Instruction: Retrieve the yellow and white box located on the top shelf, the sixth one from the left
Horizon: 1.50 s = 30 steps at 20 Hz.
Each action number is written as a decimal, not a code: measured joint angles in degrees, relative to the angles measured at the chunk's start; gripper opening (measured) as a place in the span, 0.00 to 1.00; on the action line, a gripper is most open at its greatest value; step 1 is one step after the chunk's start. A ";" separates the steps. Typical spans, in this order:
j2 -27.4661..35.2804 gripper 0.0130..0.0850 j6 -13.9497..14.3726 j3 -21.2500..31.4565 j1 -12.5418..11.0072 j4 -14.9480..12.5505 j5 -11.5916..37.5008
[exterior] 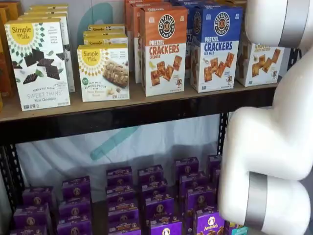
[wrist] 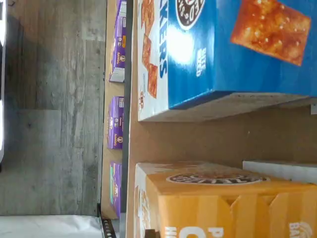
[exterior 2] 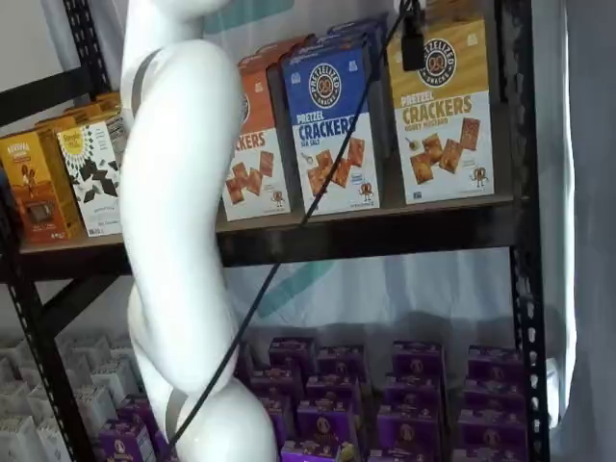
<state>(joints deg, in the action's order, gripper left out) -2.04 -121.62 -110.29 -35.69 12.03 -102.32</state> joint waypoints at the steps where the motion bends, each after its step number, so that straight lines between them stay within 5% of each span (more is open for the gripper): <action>1: -0.02 0.72 -0.01 0.00 -0.03 0.05 0.00; 30: -6.53 0.67 -3.29 3.86 -4.30 1.39 -2.61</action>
<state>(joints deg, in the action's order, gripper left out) -8.57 -124.91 -106.43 -39.99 13.43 -104.93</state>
